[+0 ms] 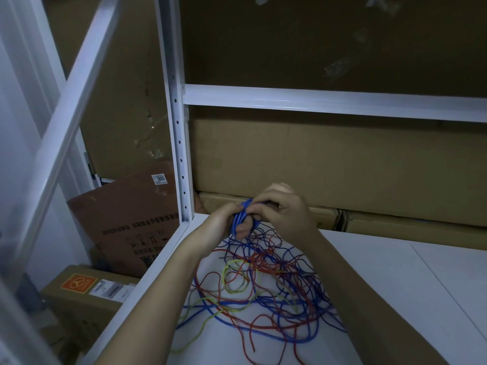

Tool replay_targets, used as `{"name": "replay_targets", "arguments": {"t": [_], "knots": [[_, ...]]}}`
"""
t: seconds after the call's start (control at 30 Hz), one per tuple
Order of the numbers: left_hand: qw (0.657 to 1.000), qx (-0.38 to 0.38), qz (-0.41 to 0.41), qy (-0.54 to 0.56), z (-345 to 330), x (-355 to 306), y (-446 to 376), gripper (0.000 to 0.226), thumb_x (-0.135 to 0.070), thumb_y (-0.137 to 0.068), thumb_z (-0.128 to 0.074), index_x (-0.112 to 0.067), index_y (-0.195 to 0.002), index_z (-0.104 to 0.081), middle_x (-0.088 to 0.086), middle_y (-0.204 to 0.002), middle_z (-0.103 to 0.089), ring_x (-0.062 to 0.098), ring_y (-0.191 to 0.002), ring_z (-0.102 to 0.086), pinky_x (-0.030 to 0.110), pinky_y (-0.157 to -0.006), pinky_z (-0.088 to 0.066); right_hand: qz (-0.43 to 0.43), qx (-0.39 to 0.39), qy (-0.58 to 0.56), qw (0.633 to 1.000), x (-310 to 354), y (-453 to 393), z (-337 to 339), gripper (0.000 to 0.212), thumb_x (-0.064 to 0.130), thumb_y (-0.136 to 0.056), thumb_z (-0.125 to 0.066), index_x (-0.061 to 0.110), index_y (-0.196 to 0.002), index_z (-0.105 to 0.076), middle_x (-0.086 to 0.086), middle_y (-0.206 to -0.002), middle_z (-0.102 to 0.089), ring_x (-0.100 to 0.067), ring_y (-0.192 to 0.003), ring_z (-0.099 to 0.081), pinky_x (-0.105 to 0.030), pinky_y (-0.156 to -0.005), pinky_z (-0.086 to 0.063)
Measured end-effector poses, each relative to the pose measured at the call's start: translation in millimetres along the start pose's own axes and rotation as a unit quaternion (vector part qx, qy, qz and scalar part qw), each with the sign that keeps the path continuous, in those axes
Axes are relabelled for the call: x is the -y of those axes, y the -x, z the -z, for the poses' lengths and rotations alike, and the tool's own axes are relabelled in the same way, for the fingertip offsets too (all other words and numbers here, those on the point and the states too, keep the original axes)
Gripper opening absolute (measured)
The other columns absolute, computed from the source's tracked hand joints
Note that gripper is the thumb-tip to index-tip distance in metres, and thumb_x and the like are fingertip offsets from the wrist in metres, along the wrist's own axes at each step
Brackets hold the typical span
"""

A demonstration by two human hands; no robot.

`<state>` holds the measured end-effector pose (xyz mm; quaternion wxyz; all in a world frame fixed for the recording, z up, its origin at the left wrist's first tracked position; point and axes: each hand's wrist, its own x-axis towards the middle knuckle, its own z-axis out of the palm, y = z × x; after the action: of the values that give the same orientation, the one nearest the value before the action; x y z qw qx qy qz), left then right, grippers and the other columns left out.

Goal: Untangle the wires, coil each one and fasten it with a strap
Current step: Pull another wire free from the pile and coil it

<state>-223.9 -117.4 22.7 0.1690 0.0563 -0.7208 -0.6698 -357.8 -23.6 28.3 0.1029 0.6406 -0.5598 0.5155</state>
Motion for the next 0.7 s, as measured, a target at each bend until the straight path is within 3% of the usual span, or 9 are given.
{"name": "replay_targets", "arguments": {"t": [0.17,0.33,0.4,0.53,0.63,0.7], "knots": [[0.999,0.005,-0.005,0.049,-4,-6,2,0.05,-0.027,-0.103,-0.01,-0.002,-0.088,-0.052,-0.001,-0.05,-0.034,0.01,-0.044,-0.029,0.022,-0.05,-0.029,-0.084,-0.071,-0.128,0.986,1,3,-1,0.014,0.0,-0.075,-0.076,0.013,-0.078,-0.072,0.002,-0.081,-0.059,-0.004,-0.072,-0.057,-0.015,-0.066,-0.045],[0.998,0.012,-0.012,0.053,-4,-2,3,0.066,-0.037,-0.103,-0.008,-0.005,-0.076,-0.059,-0.004,-0.045,-0.032,0.009,-0.041,-0.025,0.022,-0.048,-0.025,-0.123,0.002,-0.218,0.968,0,6,1,0.013,0.002,-0.085,-0.066,0.014,-0.082,-0.064,-0.002,-0.097,-0.064,-0.013,-0.089,-0.064,-0.028,-0.08,-0.054],[0.999,-0.02,-0.02,0.039,-5,-1,0,0.065,-0.035,-0.105,-0.01,-0.008,-0.071,-0.06,-0.005,-0.043,-0.031,0.009,-0.039,-0.024,0.023,-0.046,-0.024,-0.141,0.024,-0.248,0.958,0,8,-3,0.014,0.007,-0.091,-0.059,0.02,-0.085,-0.06,0.001,-0.103,-0.067,-0.013,-0.097,-0.065,-0.03,-0.086,-0.054],[0.992,-0.122,-0.016,-0.015,-10,4,-5,0.058,-0.034,-0.106,-0.02,-0.008,-0.068,-0.056,-0.005,-0.043,-0.029,0.011,-0.039,-0.024,0.024,-0.044,-0.024,-0.125,0.003,-0.199,0.972,0,16,-8,0.021,0.012,-0.096,-0.053,0.028,-0.084,-0.055,0.004,-0.095,-0.069,-0.013,-0.092,-0.066,-0.028,-0.08,-0.054],[0.99,-0.141,-0.013,-0.017,-13,9,-3,0.055,-0.033,-0.106,-0.023,-0.01,-0.068,-0.056,-0.004,-0.046,-0.029,0.011,-0.041,-0.023,0.023,-0.044,-0.024,-0.092,0.033,-0.104,0.99,-1,25,-4,0.016,0.022,-0.099,-0.048,0.028,-0.087,-0.055,0.004,-0.085,-0.065,-0.02,-0.078,-0.064,-0.041,-0.07,-0.052],[0.987,-0.161,-0.004,-0.008,-14,10,-2,0.053,-0.033,-0.106,-0.024,-0.009,-0.069,-0.054,-0.004,-0.046,-0.028,0.01,-0.041,-0.022,0.024,-0.045,-0.021,-0.037,0.057,0.014,0.998,-5,29,-2,0.016,0.025,-0.1,-0.045,0.02,-0.101,-0.06,0.0,-0.097,-0.068,-0.021,-0.085,-0.064,-0.043,-0.072,-0.052]]}}
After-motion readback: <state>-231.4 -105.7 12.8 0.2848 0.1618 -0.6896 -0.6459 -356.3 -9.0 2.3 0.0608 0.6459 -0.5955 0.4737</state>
